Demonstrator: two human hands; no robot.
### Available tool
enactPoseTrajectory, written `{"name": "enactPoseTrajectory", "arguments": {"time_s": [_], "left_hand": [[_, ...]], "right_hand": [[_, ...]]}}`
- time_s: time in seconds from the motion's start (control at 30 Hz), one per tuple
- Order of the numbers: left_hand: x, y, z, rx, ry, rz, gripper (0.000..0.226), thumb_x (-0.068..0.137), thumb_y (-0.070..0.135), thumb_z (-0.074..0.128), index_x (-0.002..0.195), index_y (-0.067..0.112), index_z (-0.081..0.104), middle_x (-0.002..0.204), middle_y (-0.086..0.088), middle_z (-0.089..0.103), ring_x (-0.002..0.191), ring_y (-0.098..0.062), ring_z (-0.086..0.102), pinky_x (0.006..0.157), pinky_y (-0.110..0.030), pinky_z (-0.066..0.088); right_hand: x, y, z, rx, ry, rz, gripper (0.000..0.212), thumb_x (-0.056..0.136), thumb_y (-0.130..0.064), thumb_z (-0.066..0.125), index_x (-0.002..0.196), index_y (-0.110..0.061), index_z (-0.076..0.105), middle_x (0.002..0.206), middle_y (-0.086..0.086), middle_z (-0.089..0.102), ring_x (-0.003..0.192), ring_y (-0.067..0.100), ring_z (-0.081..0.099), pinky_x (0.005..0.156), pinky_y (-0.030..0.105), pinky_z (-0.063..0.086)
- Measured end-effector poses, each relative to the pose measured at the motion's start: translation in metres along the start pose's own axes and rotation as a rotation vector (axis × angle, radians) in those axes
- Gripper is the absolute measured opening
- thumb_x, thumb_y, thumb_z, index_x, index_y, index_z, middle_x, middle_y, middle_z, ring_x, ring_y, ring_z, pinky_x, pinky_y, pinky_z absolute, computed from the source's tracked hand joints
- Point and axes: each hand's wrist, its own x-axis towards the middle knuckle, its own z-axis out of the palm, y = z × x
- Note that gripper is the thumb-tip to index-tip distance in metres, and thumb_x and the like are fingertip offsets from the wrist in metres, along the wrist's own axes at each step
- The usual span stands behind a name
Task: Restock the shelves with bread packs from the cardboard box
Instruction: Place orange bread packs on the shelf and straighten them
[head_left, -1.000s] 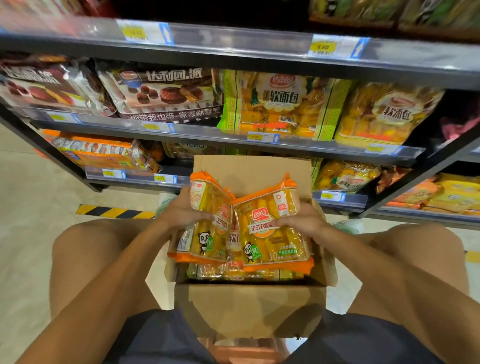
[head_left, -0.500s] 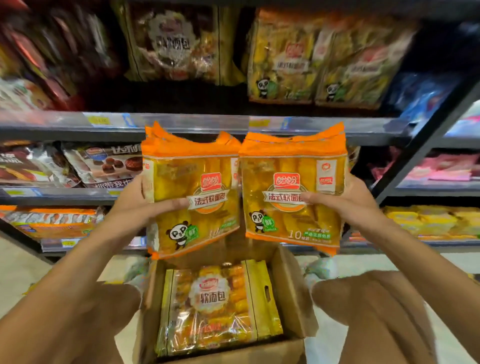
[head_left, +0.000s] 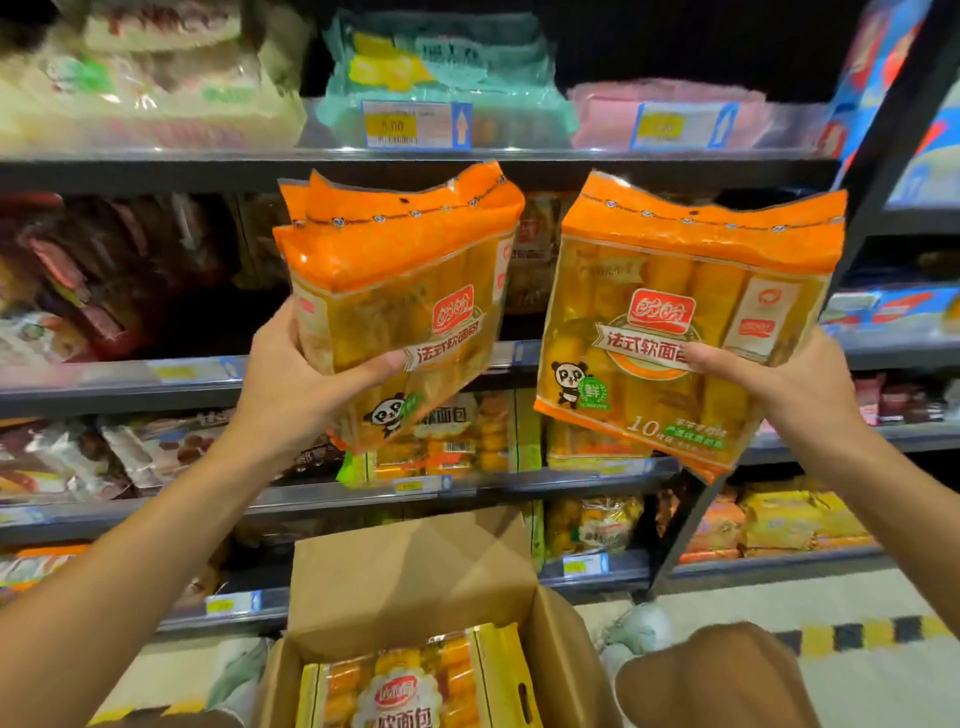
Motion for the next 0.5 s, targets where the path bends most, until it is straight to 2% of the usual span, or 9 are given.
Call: {"name": "enactPoseTrajectory", "arguments": {"time_s": [0.1,0.2,0.3,0.37,0.43,0.5], "left_hand": [[0.014,0.009,0.011,0.050,-0.012,0.079,0.058,0.066,0.014,0.089,0.119,0.016,0.065,0.095,0.031,0.072,0.098,0.004,0.069,0.079,-0.011,0.054],[0.024,0.014,0.022,0.069,-0.054,0.151,0.057,0.067,0.017,0.087,0.119,0.016,0.065,0.096,0.032,0.071,0.100,0.005,0.068,0.080,-0.010,0.053],[0.029,0.019,0.032,0.114,-0.100,0.216,0.053,0.069,0.022,0.086,0.118,0.020,0.064,0.101,0.031,0.071,0.102,0.002,0.068,0.083,-0.014,0.054],[0.031,0.024,0.038,0.169,-0.141,0.339,0.052,0.073,0.028,0.085,0.119,0.029,0.062,0.109,0.032,0.068,0.107,0.003,0.066,0.090,-0.015,0.052],[0.037,0.027,0.045,0.251,-0.188,0.521,0.058,0.078,0.037,0.083,0.128,0.025,0.058,0.124,0.024,0.064,0.118,-0.001,0.061,0.100,-0.019,0.048],[0.049,0.022,0.051,0.376,-0.218,0.708,0.067,0.077,0.034,0.083,0.133,0.005,0.058,0.139,-0.002,0.057,0.130,-0.020,0.054,0.109,-0.036,0.043]], "right_hand": [[0.006,0.000,-0.011,0.015,0.030,-0.018,0.071,0.065,-0.040,0.087,0.130,-0.025,0.063,0.117,-0.011,0.072,0.103,0.005,0.070,0.087,0.035,0.057],[0.011,0.005,-0.017,0.007,0.034,-0.014,0.071,0.065,-0.041,0.088,0.130,-0.024,0.063,0.117,-0.010,0.072,0.104,0.005,0.070,0.086,0.034,0.058],[0.016,0.010,-0.023,-0.002,0.060,-0.019,0.072,0.065,-0.041,0.088,0.130,-0.024,0.062,0.115,-0.013,0.071,0.099,-0.002,0.069,0.078,0.021,0.058],[0.017,0.011,-0.028,0.007,0.077,-0.020,0.067,0.066,-0.039,0.088,0.126,-0.026,0.062,0.111,-0.018,0.071,0.095,-0.007,0.068,0.070,0.011,0.055],[0.017,0.013,-0.034,0.010,0.092,-0.020,0.059,0.066,-0.038,0.087,0.120,-0.031,0.063,0.105,-0.023,0.070,0.091,-0.010,0.068,0.066,0.009,0.054],[0.017,0.016,-0.040,0.007,0.101,-0.022,0.058,0.067,-0.037,0.087,0.119,-0.032,0.063,0.104,-0.023,0.069,0.090,-0.011,0.068,0.066,0.009,0.054]]}}
